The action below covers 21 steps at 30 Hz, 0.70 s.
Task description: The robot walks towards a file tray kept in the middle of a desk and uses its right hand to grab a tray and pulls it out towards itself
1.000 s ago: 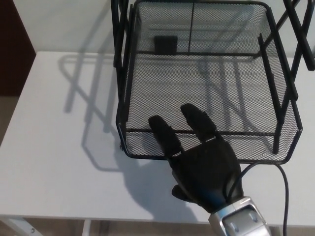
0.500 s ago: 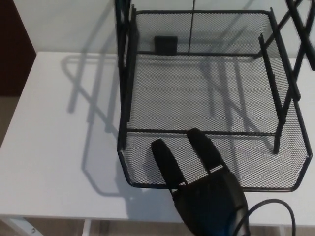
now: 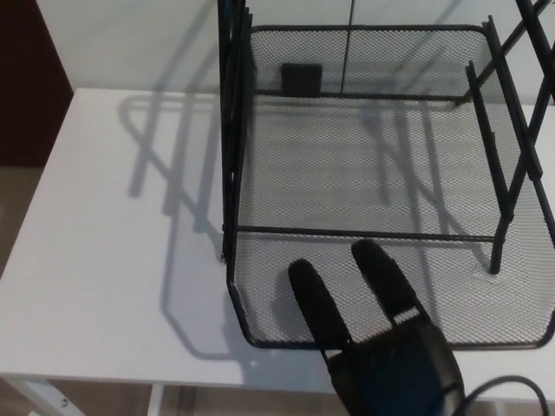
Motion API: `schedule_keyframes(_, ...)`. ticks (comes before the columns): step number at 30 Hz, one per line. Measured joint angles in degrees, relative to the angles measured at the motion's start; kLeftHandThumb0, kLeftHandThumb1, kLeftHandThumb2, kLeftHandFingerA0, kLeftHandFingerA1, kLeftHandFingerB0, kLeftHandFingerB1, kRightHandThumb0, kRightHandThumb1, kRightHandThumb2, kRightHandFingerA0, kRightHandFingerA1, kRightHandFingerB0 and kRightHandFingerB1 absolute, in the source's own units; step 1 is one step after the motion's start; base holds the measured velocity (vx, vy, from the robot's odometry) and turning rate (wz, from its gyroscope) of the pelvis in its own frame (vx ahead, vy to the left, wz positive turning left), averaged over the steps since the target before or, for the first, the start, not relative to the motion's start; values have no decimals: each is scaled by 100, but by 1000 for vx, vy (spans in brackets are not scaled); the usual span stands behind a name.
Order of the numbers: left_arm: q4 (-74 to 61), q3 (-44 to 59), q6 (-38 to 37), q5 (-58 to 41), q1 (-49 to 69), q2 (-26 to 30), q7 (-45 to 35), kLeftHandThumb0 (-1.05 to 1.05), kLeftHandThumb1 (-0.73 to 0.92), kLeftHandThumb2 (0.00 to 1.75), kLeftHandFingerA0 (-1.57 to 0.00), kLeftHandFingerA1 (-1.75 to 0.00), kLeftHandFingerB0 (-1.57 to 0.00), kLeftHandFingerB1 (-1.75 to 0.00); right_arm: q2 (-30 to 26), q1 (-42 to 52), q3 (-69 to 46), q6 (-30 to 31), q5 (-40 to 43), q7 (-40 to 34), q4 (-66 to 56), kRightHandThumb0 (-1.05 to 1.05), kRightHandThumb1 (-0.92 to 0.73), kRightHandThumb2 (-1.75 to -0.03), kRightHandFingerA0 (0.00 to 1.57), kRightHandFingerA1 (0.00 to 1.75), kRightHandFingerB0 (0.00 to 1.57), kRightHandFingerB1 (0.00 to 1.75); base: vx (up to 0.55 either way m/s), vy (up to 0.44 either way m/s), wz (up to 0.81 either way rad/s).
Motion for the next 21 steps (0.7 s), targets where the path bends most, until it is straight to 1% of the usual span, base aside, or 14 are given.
schedule_keyframes(1,0,0,0,0,1,0,0,-35,57,57,-67,-47,-55,-52,-60,73,16,0,-5,-27,-50,-71,-39,-78,4,41,7,42,0,0,0)
schedule_keyframes(2,0,0,0,0,1,0,0,-36,57,57,-66,-46,-54,-52,-125,164,35,-1,-13,-58,-109,-37,-16,-82,2,54,0,48,0,0,0)
schedule_keyframes(4,0,0,0,-1,0,0,0,-36,57,57,-66,-46,-54,-52,-232,330,70,-3,-22,-105,-221,-37,-16,-82,2,54,0,48,0,0,0)
schedule_keyframes(5,0,0,0,-1,0,0,-1,-36,57,57,-68,-47,-54,-52,-313,451,111,-3,-29,-135,-292,-72,-42,-79,5,35,10,42,0,0,0)
schedule_keyframes(7,1,-1,0,-2,0,-1,-1,-35,57,57,-67,-46,-54,-52,-427,619,157,-5,-46,-163,-411,-73,-43,-81,3,39,10,45,0,0,0)
schedule_keyframes(8,-1,-1,0,-2,3,-1,-2,-35,57,57,-67,-46,-54,-52,-525,792,226,-11,-76,-174,-530,-73,-43,-81,3,39,10,45,0,0,0)
schedule_keyframes(9,-1,-1,0,-2,9,0,-2,-36,58,57,-70,-47,-55,-52,-588,922,261,-15,-87,-183,-619,-38,-22,-87,1,53,0,48,0,0,0)
schedule_keyframes(12,-25,-2,0,-1,7,-1,-3,-35,57,57,-68,-47,-56,-53,-737,1066,262,37,-91,-188,-801,-38,-20,-86,1,53,0,49,0,0,0)
schedule_keyframes(13,-30,-2,0,-1,14,-1,-4,-35,58,57,-66,-46,-57,-53,-783,1112,262,52,-97,-188,-852,-39,-24,-88,0,53,0,49,0,0,0)
schedule_keyframes(16,-27,-2,0,-1,26,-1,-4,-35,58,57,-67,-47,-56,-53,-902,1269,263,116,-129,-183,-964,-40,-22,-88,0,53,0,49,0,0,0)
schedule_keyframes(17,-27,-2,0,-2,28,-1,-4,-35,58,57,-66,-47,-56,-53,-938,1326,266,148,-145,-184,-996,-78,-45,-84,4,42,10,46,0,0,0)
schedule_keyframes(18,-28,-2,0,-2,29,-1,-4,-35,58,57,-66,-47,-56,-53,-959,1377,266,180,-160,-185,-1018,-78,-45,-84,4,42,10,46,0,0,0)
schedule_keyframes(19,-29,-3,0,-2,29,-1,-4,-35,58,57,-66,-48,-56,-53,-973,1409,267,207,-176,-186,-1031,-40,-22,-87,1,53,0,49,0,0,0)
schedule_keyframes(21,-37,-5,0,-1,32,-1,-4,-35,58,57,-66,-47,-55,-53,-989,1437,271,243,-193,-186,-1043,-39,-20,-87,0,53,0,49,0,0,0)
